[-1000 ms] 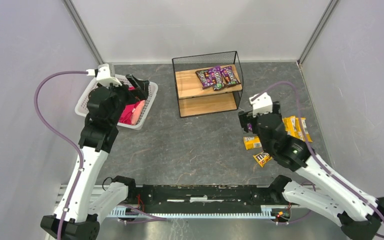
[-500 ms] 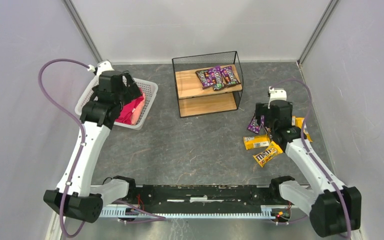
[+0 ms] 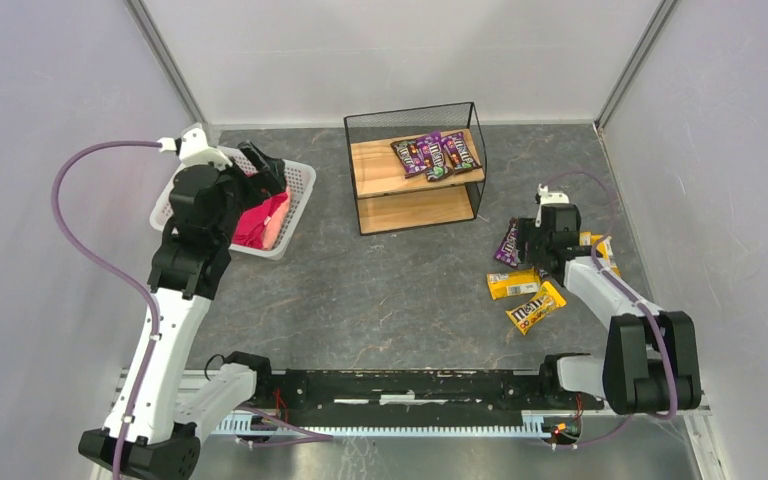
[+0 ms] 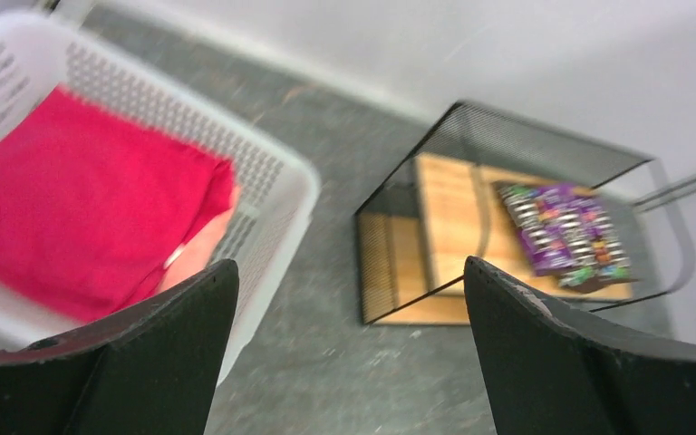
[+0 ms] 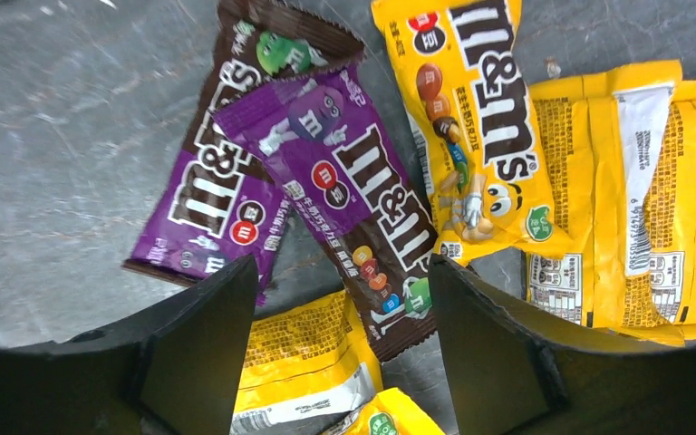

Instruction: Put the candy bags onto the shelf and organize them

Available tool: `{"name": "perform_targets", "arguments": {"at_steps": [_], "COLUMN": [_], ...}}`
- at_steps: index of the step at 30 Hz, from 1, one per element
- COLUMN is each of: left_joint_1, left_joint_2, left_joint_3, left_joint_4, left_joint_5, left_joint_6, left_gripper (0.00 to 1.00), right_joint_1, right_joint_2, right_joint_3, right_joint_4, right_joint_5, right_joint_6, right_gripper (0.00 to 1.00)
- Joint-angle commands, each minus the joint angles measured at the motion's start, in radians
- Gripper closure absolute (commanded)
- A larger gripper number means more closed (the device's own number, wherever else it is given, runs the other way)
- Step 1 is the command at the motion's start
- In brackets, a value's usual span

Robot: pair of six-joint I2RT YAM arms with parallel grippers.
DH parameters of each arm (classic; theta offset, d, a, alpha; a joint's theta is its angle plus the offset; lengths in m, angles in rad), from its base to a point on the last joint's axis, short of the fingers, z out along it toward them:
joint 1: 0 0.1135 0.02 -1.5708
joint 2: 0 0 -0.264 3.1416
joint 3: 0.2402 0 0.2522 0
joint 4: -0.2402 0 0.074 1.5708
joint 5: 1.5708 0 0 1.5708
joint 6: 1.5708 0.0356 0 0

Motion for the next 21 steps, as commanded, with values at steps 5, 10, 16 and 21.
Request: {"name": "perform_targets", "arguments": {"at_steps": [5, 10, 16, 21], "left_joint_1": [0.002, 0.002, 0.002, 0.004], "left_joint_2": [0.027, 0.072, 0.06, 0.04], "left_joint_3": [0.067, 0.111, 0.029, 0.002], "left_joint_4": [0.353, 0.357, 0.386, 0.382], "left_joint_5": [0.218, 0.254, 0.255, 0.257], "left_joint_6": [0.034, 0.068, 0.101, 0.128], "left_gripper": [0.0, 0.0, 0.0, 0.0], "right_joint_1": [0.112, 0.137, 0.159, 0.178], "right_joint_2": [0.113, 0.163, 0.215, 0.241], "right_joint_3": [-0.01, 0.016, 0.035, 0.042], "right_joint_4": [0.062, 0.063, 0.091, 0.104], "right_joint_5": [0.254, 0.337, 0.367, 0.405], "right_joint_6": [-0.08, -0.093, -0.102, -0.098], "right_gripper": [0.32, 0.36, 0.42, 0.48]}}
